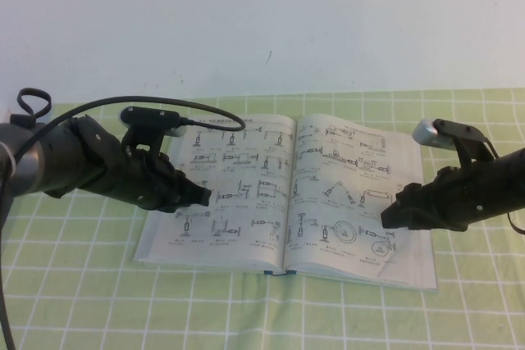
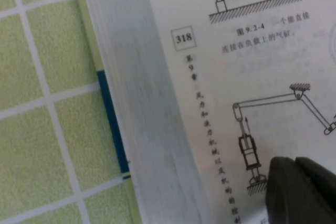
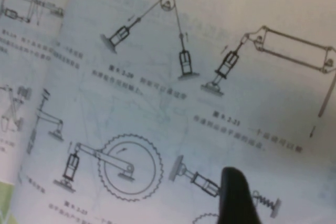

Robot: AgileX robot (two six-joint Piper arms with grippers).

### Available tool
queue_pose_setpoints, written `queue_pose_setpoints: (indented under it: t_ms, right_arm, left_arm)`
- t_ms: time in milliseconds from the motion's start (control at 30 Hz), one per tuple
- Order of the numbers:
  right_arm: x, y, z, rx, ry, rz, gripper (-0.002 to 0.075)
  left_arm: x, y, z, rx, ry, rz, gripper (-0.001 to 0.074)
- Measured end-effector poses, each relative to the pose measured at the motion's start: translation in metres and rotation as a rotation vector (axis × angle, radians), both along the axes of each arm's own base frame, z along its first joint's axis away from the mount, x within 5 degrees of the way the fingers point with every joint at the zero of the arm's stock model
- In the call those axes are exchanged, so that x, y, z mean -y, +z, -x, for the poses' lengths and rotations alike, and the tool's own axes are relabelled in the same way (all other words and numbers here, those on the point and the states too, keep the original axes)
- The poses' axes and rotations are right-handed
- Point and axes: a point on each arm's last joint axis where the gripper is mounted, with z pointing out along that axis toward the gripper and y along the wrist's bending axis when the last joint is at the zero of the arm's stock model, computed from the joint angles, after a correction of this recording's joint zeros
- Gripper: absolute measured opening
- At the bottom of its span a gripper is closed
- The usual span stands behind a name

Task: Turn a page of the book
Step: Open the closed book

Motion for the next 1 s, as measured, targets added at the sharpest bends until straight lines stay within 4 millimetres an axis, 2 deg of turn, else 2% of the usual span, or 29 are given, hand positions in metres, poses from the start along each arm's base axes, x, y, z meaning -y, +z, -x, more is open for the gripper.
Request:
queue_pose_setpoints:
  t_ms: [333, 533, 633, 767, 1000]
  right_arm:
    - [-0.004, 0.004, -0.005, 0.008, -0.067, -0.083, 0.0395]
    - [-0.008, 0.023, -0.013, 0.032, 0.032, -0.079, 0.0395]
    - [-0.007, 0.029, -0.011, -0.018, 0.075, -0.033, 0.0395]
    - [0.000, 0.021, -0.003, -0.117, 0.125, 0.062, 0.0395]
    - [0.001, 0.005, 0.001, -0.208, 0.146, 0.083, 0.0395]
  left_arm:
    - [0.001, -0.001, -0.002, -0.002, 0.003, 0.005, -0.0004]
    - [0.001, -0.001, -0.002, -0.002, 0.003, 0.005, -0.0004]
    - [0.001, -0.001, -0.002, -0.002, 0.003, 0.005, -0.0004]
    - [0.001, -0.001, -0.002, -0.002, 0.003, 0.005, -0.0004]
    - [0.001, -0.001, -0.002, -0.002, 0.003, 0.005, -0.0004]
